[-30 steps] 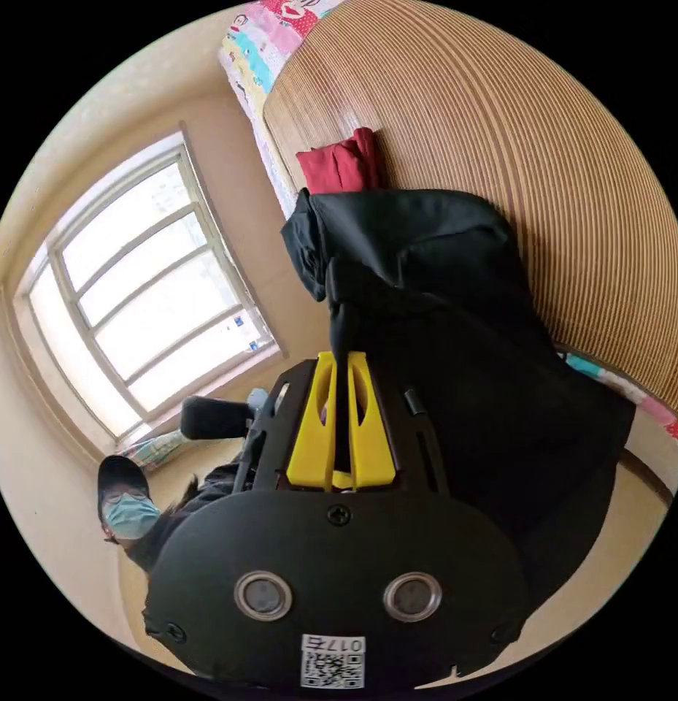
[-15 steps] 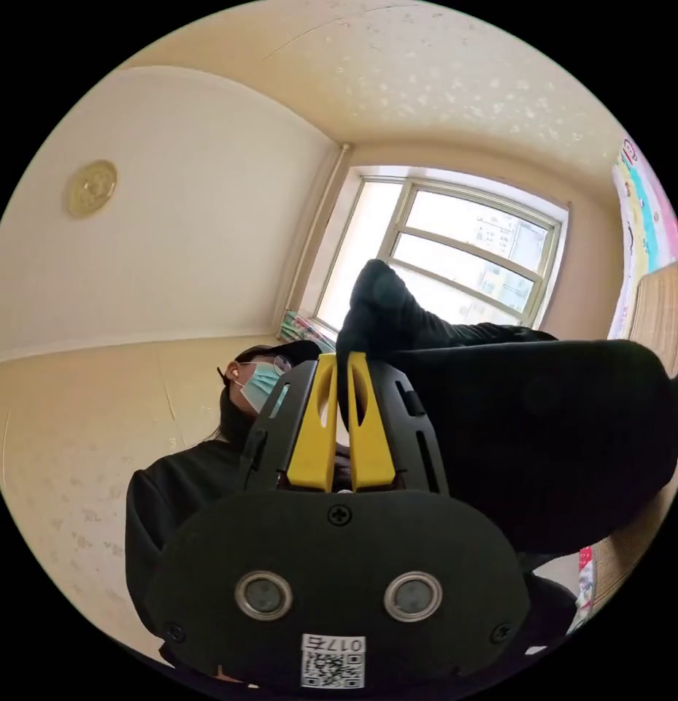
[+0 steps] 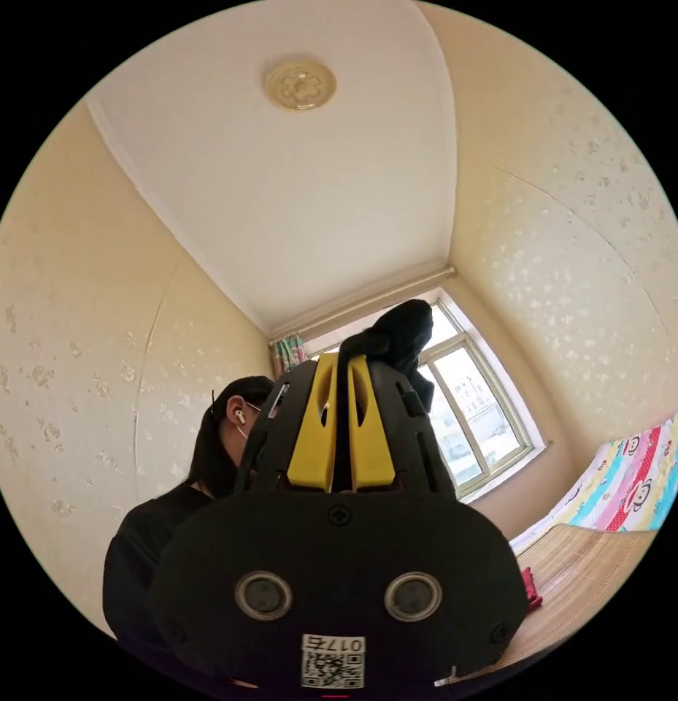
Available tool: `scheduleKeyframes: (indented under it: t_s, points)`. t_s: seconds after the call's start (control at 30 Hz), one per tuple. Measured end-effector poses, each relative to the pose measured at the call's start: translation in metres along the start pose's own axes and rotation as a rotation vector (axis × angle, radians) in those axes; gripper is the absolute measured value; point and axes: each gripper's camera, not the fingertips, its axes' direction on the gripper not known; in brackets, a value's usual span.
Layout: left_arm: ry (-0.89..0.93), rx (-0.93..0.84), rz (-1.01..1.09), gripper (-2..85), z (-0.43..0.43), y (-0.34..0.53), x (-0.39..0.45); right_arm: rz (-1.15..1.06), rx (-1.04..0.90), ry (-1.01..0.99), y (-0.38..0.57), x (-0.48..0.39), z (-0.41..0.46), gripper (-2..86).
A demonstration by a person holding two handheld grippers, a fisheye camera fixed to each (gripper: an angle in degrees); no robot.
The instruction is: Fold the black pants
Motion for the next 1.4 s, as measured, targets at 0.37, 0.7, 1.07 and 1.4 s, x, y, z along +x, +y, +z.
scheduleKeyframes:
  t_s: [0.37, 0.7, 1.07, 1.4]
  points:
    - [-0.130, -0.221, -0.092, 3.9, 0.133, 0.010, -0.108, -0.141, -0.130, 0.765, -0.055, 0.095, -0.014, 1.5]
    - [-0.370, -0.782, -0.103, 5.7, 0.325, 0.016, -0.369, 0.098, -0.449, 1.360, -0.069, 0.377, -0.019, 1.5]
    - [-0.475, -1.425, -0.838, 9.5, 0.166, 0.378, -0.537, 1.037, -0.807, 1.332, 0.294, 0.423, -0.254, 2.2]
    - [-0.682, -1.471, -0.822, 5.6, 0.104, 0.441, -0.608, 1.163, -0.988, 1.407, 0.338, 0.409, -0.311, 6.0]
